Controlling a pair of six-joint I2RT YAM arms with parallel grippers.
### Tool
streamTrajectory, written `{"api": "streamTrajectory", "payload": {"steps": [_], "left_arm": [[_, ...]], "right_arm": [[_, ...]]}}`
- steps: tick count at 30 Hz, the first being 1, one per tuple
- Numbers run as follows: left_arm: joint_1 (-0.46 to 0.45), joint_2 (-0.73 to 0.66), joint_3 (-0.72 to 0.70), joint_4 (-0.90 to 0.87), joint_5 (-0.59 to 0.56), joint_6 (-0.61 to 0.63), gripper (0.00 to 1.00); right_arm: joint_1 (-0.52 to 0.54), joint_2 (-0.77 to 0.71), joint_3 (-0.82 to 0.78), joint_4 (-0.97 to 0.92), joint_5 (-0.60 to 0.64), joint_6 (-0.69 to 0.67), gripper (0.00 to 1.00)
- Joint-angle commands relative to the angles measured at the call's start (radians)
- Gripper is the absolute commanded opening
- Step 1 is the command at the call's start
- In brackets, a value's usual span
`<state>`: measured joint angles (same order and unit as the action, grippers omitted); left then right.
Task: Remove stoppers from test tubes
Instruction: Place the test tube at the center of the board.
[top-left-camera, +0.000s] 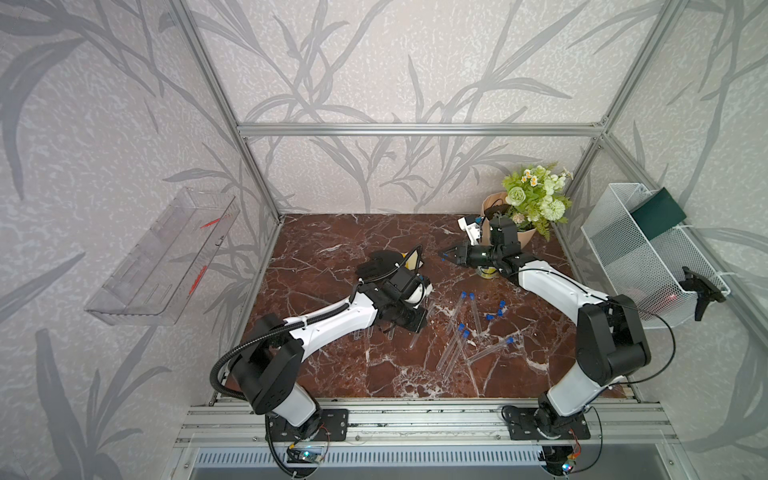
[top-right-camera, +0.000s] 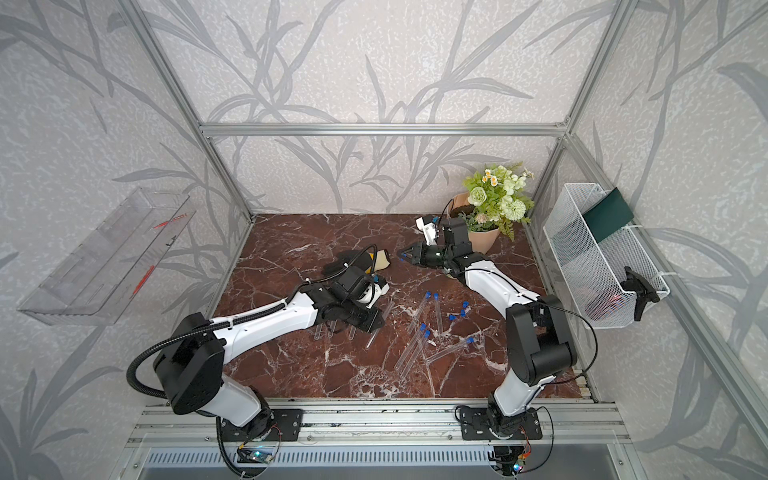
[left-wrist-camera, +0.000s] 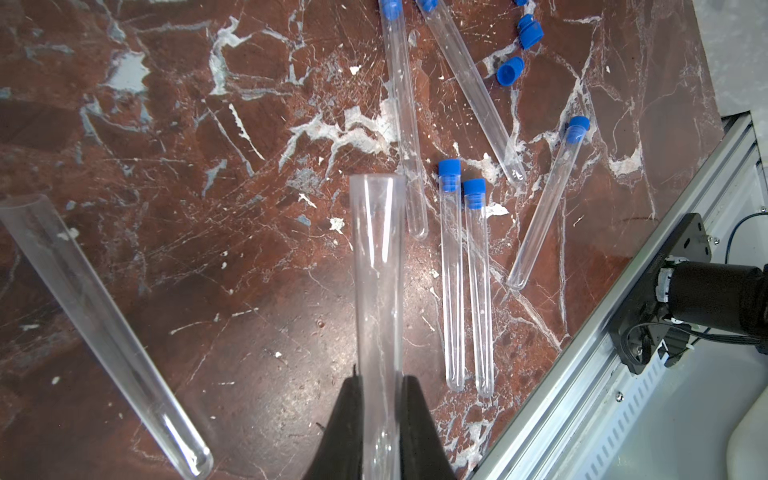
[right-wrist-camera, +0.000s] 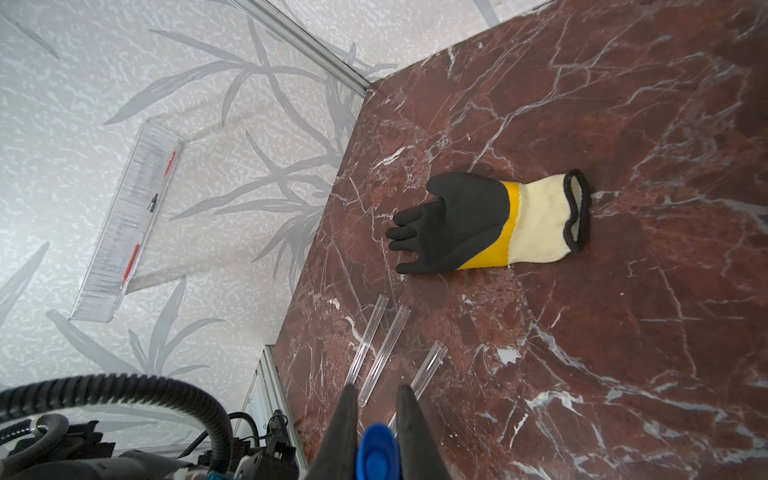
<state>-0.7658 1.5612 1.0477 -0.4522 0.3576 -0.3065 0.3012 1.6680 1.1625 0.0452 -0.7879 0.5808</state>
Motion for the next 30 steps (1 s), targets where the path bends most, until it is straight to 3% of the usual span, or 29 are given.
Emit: {"api": "streamTrajectory", "payload": {"steps": [1, 7, 13, 21, 30], "left_arm": [[0.002, -0.013, 0.000, -0.003, 0.003, -0.012, 0.14], [0.003, -0.006, -0.001, -0.006, -0.068, -0.057, 0.14], [0.003, 0.058, 0.047, -0.079, -0.262, -0.080, 0.14], [0.003, 0.182, 0.119, -0.113, -0.362, -0.110, 0.14], [0.003, 0.283, 0.161, -0.127, -0.386, -0.120, 0.16]], "right_arm": [[-0.002, -0.034, 0.004, -0.022, 0.018, -0.032, 0.03], [-0.021, -0.062, -0.012, -0.094, 0.049, -0.064, 0.03], [-0.022, -0.123, -0.040, -0.255, 0.122, -0.156, 0.03], [-0.049, -0.207, -0.112, -0.472, 0.284, -0.225, 0.03], [-0.091, -0.235, -0.133, -0.625, 0.390, -0.234, 0.03]]}}
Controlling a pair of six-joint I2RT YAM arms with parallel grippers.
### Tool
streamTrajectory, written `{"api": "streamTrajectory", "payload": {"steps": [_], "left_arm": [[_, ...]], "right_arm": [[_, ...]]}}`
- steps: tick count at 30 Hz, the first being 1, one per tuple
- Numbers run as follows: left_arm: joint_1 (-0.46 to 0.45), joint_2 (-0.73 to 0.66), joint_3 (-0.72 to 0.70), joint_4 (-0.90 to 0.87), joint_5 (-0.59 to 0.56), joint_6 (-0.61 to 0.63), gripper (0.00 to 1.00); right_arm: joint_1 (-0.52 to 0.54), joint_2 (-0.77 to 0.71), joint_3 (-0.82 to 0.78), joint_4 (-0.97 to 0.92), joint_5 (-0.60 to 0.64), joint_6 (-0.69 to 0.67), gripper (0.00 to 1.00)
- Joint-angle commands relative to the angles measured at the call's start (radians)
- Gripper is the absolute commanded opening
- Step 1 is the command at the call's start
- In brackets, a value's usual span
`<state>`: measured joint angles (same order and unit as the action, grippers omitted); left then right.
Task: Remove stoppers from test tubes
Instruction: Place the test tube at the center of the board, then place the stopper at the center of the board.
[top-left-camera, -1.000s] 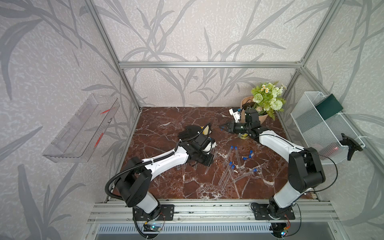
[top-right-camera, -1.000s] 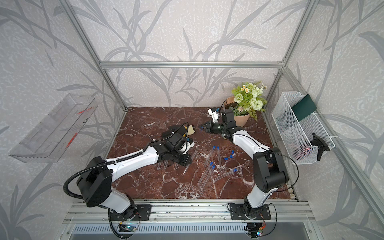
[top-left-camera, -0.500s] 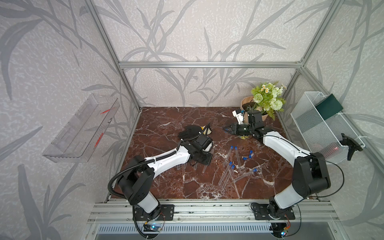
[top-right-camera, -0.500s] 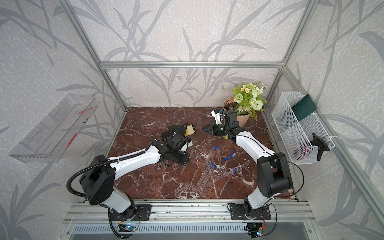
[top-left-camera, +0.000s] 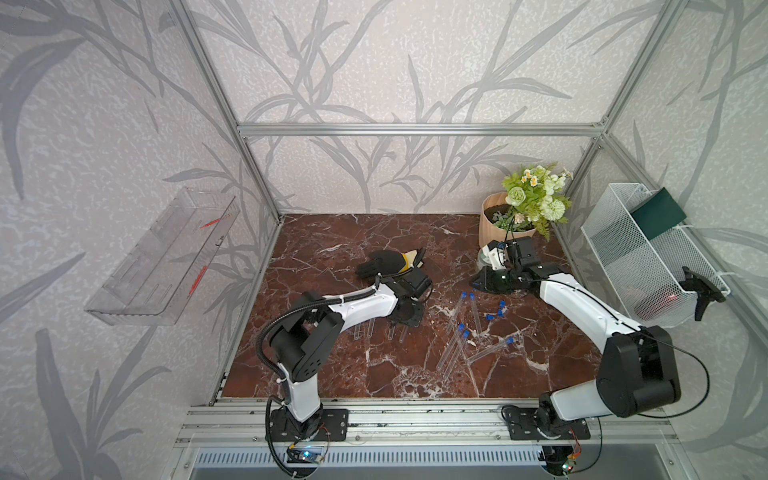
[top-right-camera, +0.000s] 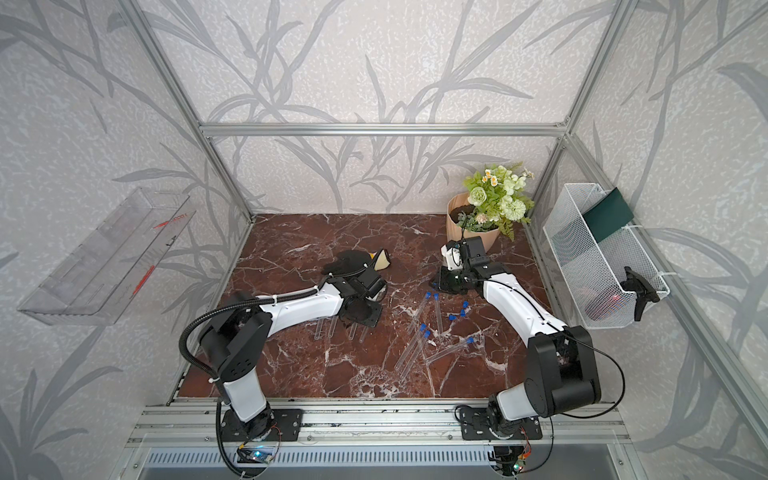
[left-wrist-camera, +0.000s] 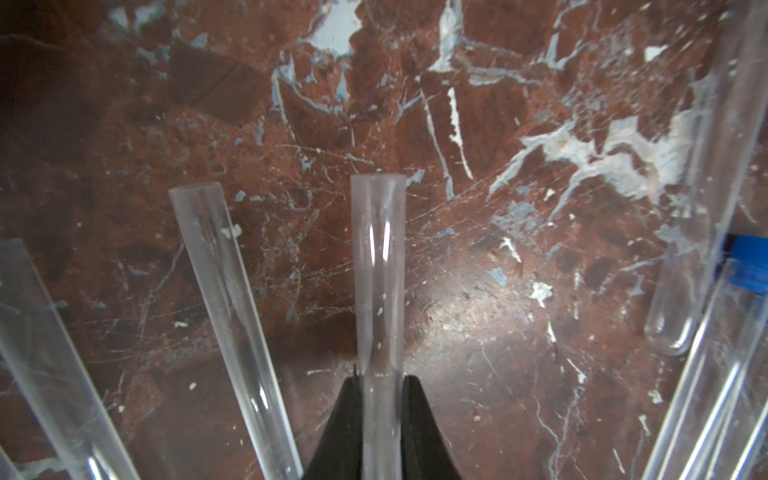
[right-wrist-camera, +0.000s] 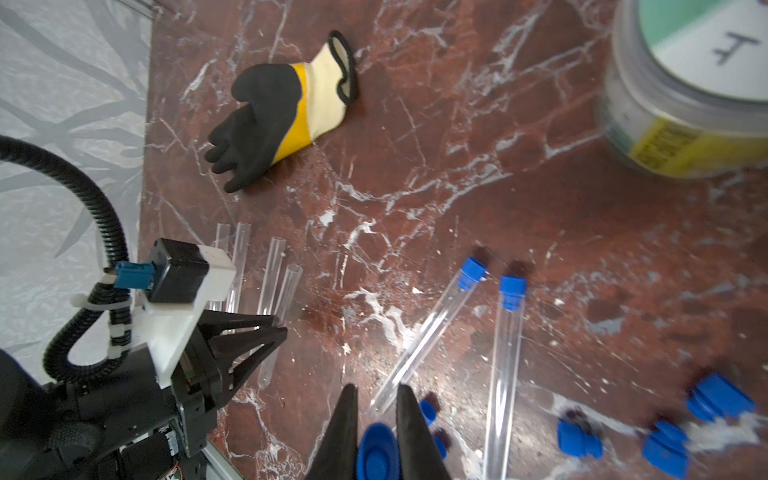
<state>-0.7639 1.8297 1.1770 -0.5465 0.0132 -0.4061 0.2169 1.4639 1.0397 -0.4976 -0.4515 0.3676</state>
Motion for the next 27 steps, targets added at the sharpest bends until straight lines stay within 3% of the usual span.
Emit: {"api": "streamTrajectory", "payload": {"steps": [1, 10, 20, 27], "left_arm": [[0.001, 0.023, 0.034, -0.033, -0.042, -0.020, 0.16], [0.002, 0.050, 0.046, -0.048, -0.051, -0.025, 0.23], [0.001, 0.019, 0.039, -0.046, -0.036, -0.009, 0.56], [-0.002, -0.058, 0.016, -0.042, -0.013, 0.025, 0.72]], "right_arm": [[-0.008, -0.034, -0.012, -0.089, 0.063, -0.018, 0.03], [-0.024, -0.045, -0.021, -0.123, 0.109, -0.018, 0.03], [-0.032, -0.053, -0.022, -0.170, 0.167, -0.026, 0.04], [-0.064, -0.007, -0.025, -0.274, 0.262, -0.032, 0.05]]}}
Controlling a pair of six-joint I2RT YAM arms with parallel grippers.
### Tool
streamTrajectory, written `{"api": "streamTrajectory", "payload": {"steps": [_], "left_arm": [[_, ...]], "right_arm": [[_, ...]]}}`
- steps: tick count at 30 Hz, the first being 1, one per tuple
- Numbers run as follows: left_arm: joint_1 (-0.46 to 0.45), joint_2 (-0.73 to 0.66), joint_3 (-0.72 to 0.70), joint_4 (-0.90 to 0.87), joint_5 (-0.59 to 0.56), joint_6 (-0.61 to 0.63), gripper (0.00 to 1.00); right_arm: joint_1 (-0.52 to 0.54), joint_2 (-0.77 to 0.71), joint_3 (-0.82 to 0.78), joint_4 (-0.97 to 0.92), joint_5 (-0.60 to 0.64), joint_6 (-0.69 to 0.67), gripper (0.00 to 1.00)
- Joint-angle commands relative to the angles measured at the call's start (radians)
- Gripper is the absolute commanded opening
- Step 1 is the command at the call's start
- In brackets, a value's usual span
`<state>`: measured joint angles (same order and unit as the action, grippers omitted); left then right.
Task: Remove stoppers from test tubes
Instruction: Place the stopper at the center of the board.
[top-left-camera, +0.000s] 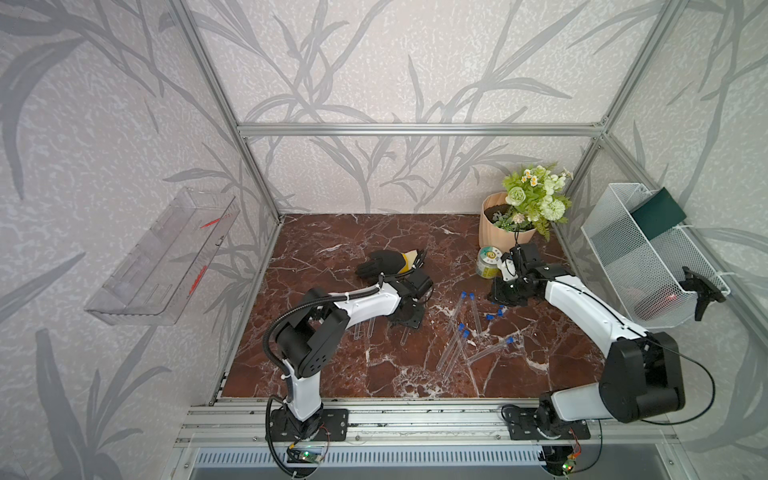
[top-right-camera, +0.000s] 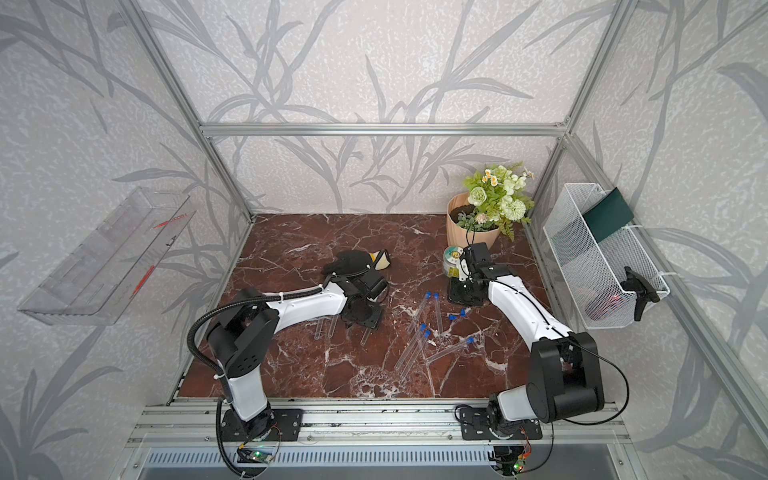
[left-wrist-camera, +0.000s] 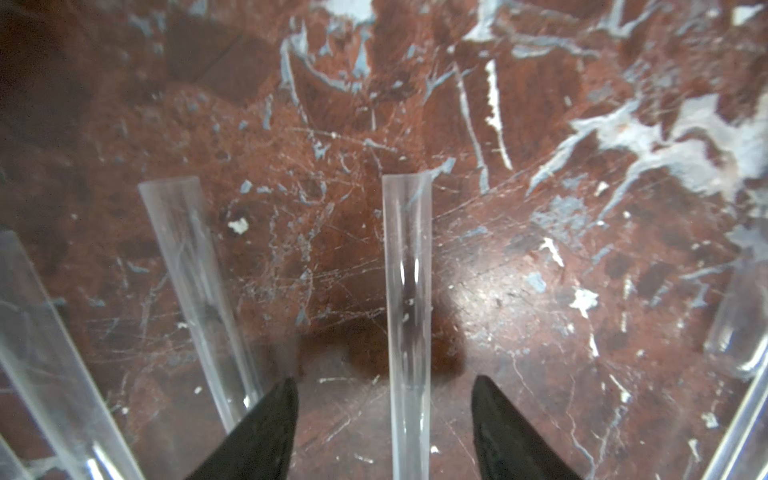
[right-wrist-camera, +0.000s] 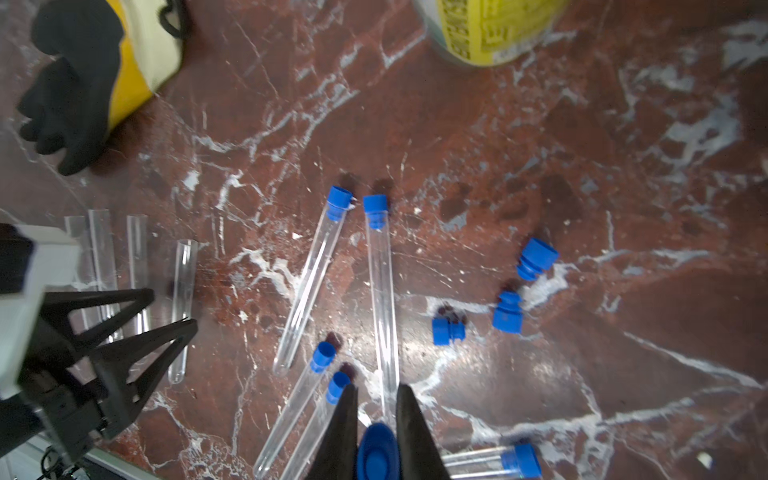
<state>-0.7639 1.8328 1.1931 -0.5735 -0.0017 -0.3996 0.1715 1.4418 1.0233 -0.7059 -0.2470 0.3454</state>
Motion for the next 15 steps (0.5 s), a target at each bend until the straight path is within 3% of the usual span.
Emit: {"api": "streamTrajectory", "payload": {"steps": [1, 7, 15], "left_arm": [[-0.003, -0.071, -0.004, -0.012, 0.003, 0.027, 0.73], [-0.011, -0.130, -0.021, 0.032, 0.028, 0.068, 0.74], [-0.015, -0.174, -0.021, 0.055, 0.066, 0.077, 0.74]], "right_arm": [[-0.030, 0.019, -0.019, -0.063, 0.064, -0.004, 0.04], [-0.098, 0.068, -0.066, -0.015, 0.051, 0.026, 0.05], [-0.105, 0.108, -0.122, 0.051, 0.081, 0.071, 0.11]]}}
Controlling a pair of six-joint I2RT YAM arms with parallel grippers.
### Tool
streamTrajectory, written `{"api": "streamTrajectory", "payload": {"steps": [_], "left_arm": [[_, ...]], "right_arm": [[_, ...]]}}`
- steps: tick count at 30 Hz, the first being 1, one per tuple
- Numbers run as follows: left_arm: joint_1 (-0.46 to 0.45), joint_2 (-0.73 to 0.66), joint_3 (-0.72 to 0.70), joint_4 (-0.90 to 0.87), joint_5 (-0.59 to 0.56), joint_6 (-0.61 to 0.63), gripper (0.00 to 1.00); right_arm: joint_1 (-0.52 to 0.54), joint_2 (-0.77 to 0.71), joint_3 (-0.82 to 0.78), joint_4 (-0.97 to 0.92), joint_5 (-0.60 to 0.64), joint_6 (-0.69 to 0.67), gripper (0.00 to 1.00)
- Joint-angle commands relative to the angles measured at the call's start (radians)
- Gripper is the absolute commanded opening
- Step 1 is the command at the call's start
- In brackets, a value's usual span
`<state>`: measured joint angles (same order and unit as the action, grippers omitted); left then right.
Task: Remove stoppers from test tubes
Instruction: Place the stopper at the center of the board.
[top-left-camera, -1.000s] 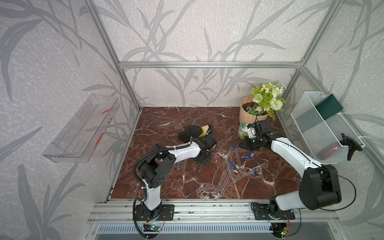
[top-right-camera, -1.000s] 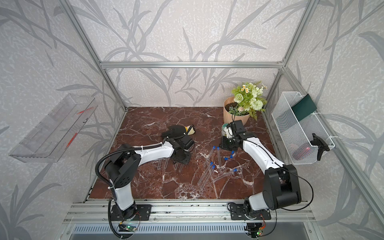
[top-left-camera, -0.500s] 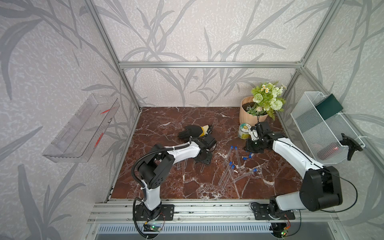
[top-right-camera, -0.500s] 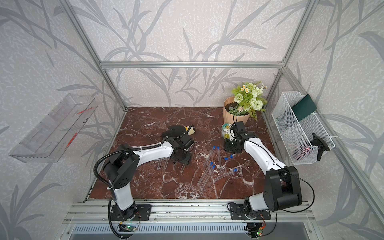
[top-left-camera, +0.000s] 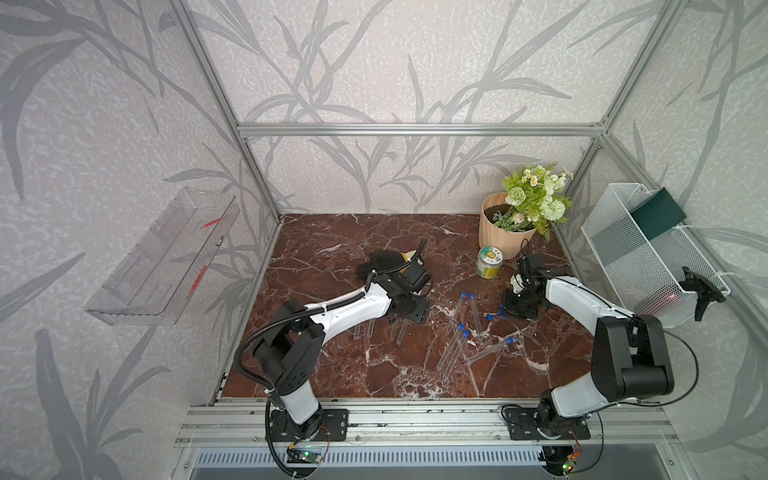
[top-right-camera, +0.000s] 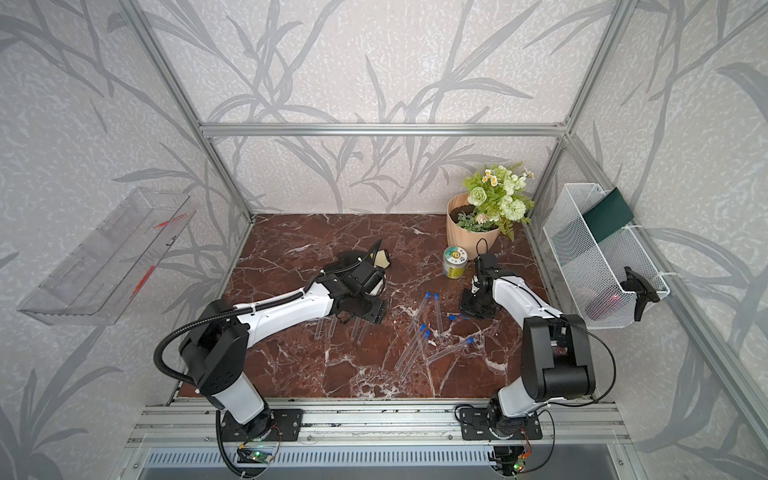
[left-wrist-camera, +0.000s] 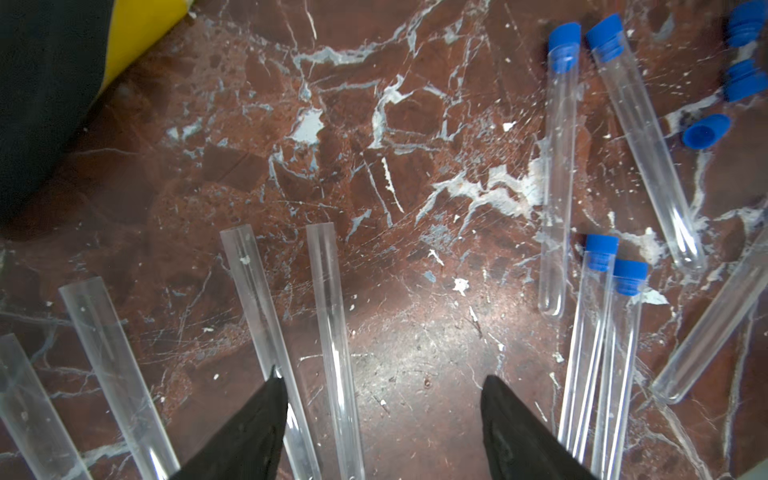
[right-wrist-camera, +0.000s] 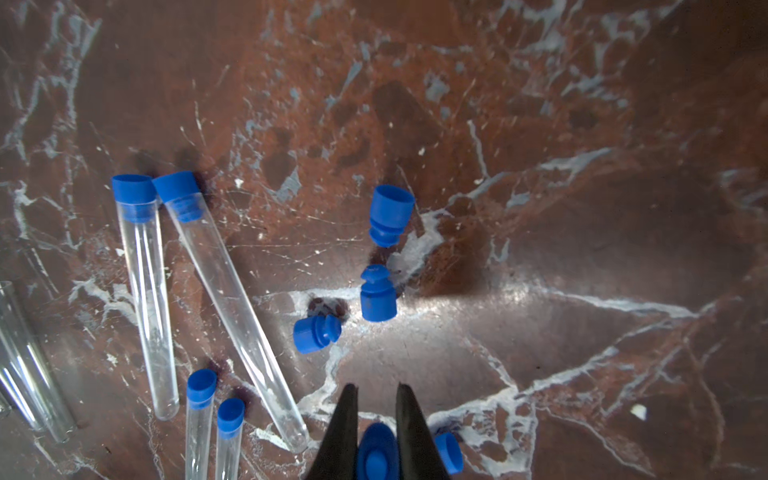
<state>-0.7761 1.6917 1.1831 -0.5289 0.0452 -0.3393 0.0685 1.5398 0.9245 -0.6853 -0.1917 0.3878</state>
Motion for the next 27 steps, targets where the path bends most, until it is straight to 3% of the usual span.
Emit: {"api": "streamTrajectory", "payload": {"steps": [1, 14, 27], "left_arm": [[-0.003, -0.037, -0.011, 0.013, 0.030, 0.019, 0.73], [-0.031, 0.017, 0.056, -0.008, 0.084, 0.042, 0.73], [-0.060, 0.255, 0.338, -0.128, 0.110, 0.079, 0.72]], "right_arm": [[-0.003, 0.014, -0.032, 0.040, 0.028, 0.035, 0.11], [-0.004, 0.119, -0.059, 0.105, 0.026, 0.054, 0.18], [-0.004, 0.112, -0.059, 0.124, 0.051, 0.060, 0.34]]}}
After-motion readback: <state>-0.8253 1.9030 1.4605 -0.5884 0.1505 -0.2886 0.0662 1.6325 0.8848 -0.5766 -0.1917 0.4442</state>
